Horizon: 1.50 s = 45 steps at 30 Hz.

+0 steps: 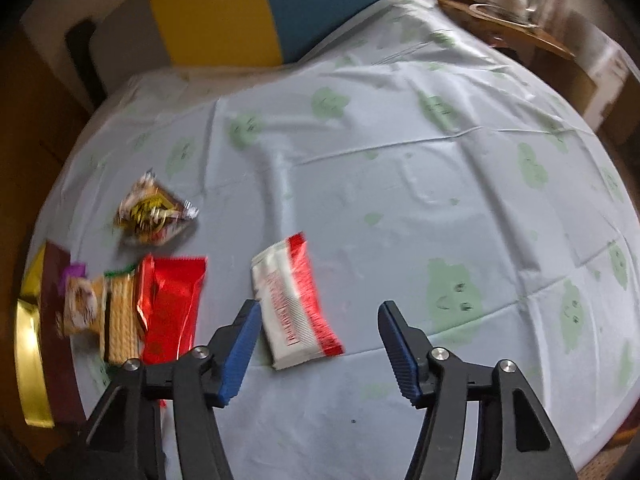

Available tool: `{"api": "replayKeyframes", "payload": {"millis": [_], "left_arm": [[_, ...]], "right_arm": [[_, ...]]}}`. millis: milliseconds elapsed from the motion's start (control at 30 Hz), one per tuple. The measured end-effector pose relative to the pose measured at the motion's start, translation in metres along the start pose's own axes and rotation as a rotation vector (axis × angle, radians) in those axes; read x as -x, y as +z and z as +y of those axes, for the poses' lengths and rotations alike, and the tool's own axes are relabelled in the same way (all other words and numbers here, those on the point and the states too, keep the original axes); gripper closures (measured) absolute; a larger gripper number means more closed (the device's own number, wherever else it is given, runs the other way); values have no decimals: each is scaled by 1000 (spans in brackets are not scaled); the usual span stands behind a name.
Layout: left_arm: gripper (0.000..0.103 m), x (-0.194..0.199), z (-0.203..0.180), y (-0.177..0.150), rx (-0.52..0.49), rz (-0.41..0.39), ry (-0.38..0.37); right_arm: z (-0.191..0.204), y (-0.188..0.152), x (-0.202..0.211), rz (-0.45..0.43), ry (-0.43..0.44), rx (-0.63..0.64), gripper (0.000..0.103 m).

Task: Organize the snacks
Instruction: 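Carry the chipmunk bar into the gold tray and release it while the right tool grasps the Rose Kiss packet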

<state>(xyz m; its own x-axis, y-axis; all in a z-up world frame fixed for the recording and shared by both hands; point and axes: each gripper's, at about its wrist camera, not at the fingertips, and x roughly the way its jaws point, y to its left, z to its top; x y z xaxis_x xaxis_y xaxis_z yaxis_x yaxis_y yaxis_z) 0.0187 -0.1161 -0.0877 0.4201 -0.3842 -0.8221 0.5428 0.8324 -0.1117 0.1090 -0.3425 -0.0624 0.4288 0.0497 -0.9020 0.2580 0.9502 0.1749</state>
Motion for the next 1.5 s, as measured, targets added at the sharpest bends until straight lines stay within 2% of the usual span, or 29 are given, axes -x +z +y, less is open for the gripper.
{"api": "replayKeyframes", "payload": {"millis": [233,267,367,500,600,733,800,967,1067,1167,1333,1400,1500], "left_arm": [[72,1,6,-6,41,-17,-30],[72,2,5,-6,39,-18,-28],[71,-1,2,-6,32,-34,-12],[72,0,-5,-10,-3,-50,21],[72,0,-3,-8,8,-46,11],[72,1,-2,-5,16,-36,4],[72,7,2,-2,44,-32,-26],[72,49,20,10,117,-114,-72],[72,80,46,19,177,-170,-59],[72,103,87,23,271,-193,6],[72,123,173,13,481,-175,134],[72,123,203,8,540,-132,201],[72,114,238,3,596,-77,257]], "right_arm": [[27,-5,-29,43,-64,143,44],[29,-5,-34,51,-88,157,60],[34,-10,-39,50,-127,214,65],[33,-11,-40,60,-123,205,63],[27,-8,-41,72,-99,190,63],[29,-10,-40,58,-120,225,63],[29,-12,-39,49,-129,232,64],[33,-12,-41,36,-155,276,64],[33,-14,-39,31,-167,294,64],[38,-15,-35,27,-175,300,64],[41,-15,-36,20,-188,317,65],[41,-17,-34,21,-190,320,65],[41,-17,-33,21,-191,320,65]]}}
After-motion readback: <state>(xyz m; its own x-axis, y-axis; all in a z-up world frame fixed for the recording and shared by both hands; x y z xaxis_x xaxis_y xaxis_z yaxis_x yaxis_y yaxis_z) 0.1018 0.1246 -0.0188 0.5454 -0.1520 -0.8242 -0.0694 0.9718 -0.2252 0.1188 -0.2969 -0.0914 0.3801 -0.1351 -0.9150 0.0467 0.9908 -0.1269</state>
